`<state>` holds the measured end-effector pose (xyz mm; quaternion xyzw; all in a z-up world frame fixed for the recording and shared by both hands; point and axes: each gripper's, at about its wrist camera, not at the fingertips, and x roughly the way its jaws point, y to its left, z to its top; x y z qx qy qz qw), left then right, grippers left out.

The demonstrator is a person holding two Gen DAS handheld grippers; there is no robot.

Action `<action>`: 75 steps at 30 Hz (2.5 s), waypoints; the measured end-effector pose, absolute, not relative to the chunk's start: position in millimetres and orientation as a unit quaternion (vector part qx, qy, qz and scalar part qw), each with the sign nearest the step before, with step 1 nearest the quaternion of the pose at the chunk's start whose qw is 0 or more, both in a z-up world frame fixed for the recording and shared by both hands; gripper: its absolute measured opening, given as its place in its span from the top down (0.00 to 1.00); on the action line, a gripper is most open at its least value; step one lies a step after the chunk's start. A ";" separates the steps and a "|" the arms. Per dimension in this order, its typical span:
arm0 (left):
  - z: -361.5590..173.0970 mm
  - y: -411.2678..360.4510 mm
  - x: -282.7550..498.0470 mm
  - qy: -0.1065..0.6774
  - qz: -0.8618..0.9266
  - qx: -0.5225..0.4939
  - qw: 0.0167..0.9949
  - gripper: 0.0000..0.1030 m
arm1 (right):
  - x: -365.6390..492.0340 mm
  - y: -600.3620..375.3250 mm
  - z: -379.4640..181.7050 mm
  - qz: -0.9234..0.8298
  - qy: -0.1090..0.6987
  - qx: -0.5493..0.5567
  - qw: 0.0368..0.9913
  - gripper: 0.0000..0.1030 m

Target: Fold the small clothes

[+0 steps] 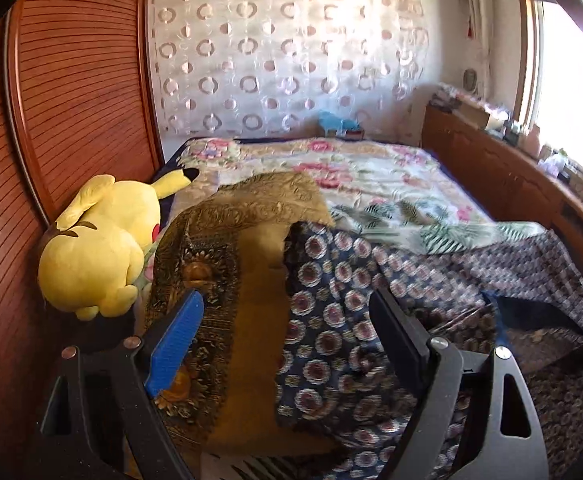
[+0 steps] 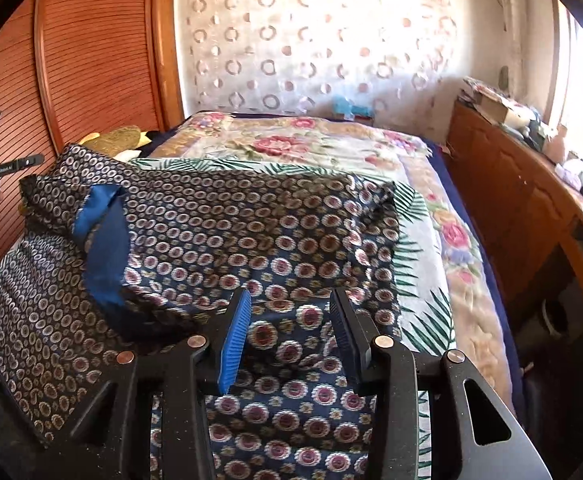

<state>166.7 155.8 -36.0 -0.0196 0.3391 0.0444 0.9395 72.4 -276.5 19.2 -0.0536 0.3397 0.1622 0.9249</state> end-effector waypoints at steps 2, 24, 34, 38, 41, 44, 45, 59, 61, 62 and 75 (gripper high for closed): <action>-45.9 159.5 167.0 0.361 0.048 -0.017 0.931 0.17 | 78.5 -281.3 17.0 0.155 0.344 -0.046 0.925 0.59; -87.6 146.4 89.9 0.422 -0.023 -0.008 0.906 0.24 | 90.0 -294.2 13.2 0.128 0.358 -0.026 0.925 0.52; -70.6 145.7 71.6 0.381 -0.044 -0.031 0.923 0.24 | 88.1 -294.4 5.7 0.146 0.383 -0.022 0.912 0.52; -61.3 145.9 74.6 0.357 -0.048 -0.048 0.931 0.26 | 91.0 -291.1 -5.4 0.145 0.401 -0.027 0.904 0.52; -66.9 150.8 88.2 0.367 -0.033 -0.058 0.928 0.32 | 93.4 -290.1 -12.0 0.151 0.407 -0.028 0.901 0.53; -76.1 155.7 97.9 0.378 -0.036 -0.080 0.922 0.63 | 93.9 -289.9 -14.7 0.162 0.403 -0.027 0.900 0.81; -80.1 157.4 100.9 0.385 -0.042 -0.089 0.917 0.72 | 93.0 -289.6 -14.0 0.167 0.400 -0.027 0.901 0.88; -41.6 133.5 34.2 0.324 -0.077 -0.077 0.940 0.99 | 42.0 -321.3 41.4 0.179 0.311 -0.021 0.933 0.98; -45.7 132.3 18.1 0.336 -0.082 -0.081 0.935 0.99 | 27.2 -323.5 38.9 0.177 0.321 -0.044 0.929 0.98; -48.3 132.1 13.8 0.340 -0.082 -0.080 0.933 0.99 | 21.6 -324.4 36.0 0.177 0.327 -0.047 0.927 0.98; -73.2 140.5 3.8 0.376 -0.040 -0.069 0.923 0.73 | 25.9 -344.7 21.5 0.152 0.334 -0.009 0.930 0.44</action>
